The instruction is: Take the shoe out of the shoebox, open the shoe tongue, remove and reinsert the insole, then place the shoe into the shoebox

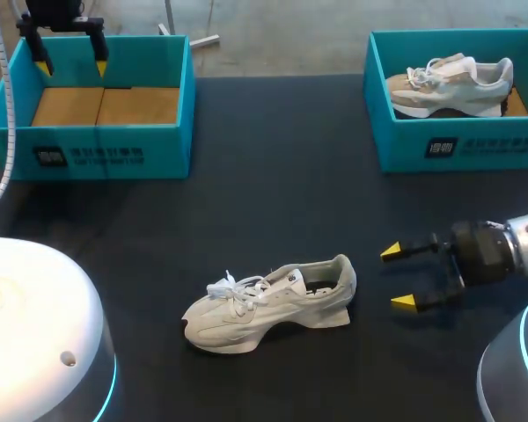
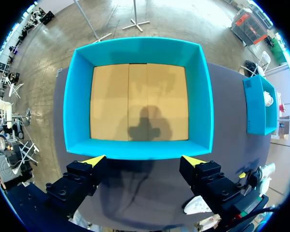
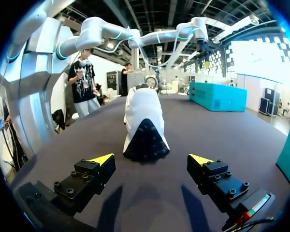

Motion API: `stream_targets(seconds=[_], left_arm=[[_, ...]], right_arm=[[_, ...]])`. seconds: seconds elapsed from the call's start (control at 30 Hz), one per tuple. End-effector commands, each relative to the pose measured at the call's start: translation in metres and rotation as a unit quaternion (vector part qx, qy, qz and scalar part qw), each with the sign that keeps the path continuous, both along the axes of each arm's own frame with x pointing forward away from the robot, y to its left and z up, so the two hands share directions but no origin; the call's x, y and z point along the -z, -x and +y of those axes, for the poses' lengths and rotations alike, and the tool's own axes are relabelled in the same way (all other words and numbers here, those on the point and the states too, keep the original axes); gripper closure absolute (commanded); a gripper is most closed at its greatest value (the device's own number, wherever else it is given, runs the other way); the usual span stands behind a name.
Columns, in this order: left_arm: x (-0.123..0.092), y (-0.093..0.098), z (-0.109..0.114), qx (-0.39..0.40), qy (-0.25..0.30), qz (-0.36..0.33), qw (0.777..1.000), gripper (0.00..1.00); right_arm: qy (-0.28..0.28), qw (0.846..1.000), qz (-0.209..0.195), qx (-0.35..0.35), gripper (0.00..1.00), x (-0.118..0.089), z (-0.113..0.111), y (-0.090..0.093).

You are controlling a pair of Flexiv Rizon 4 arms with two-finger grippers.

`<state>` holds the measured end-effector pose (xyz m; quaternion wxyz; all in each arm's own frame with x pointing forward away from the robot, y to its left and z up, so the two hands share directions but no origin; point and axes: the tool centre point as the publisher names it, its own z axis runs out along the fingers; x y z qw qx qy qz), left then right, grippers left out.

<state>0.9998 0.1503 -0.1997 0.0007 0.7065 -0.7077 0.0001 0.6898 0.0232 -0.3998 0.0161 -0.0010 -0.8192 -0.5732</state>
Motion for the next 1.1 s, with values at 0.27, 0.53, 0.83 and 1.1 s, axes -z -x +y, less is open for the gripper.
stream_targets(seconds=[0.27,0.53,0.83,1.1], left_arm=[[0.0,0.0,0.0,0.0,0.0,0.0,1.0,0.0],[0.0,0.0,0.0,0.0,0.0,0.0,1.0,0.0],[0.0,0.0,0.0,0.0,0.0,0.0,1.0,0.0],[0.0,0.0,0.0,0.0,0.0,0.0,1.0,0.0]], right_arm=[[-0.012,1.0,0.008,-0.028,0.0,0.004,0.026,-0.006],[-0.021,0.999,0.006,-0.043,0.0,0.004,0.04,0.001],[-0.026,0.998,0.002,-0.054,0.0,0.004,0.055,0.003],[-0.031,0.998,-0.002,-0.057,0.0,0.006,0.063,0.001]])
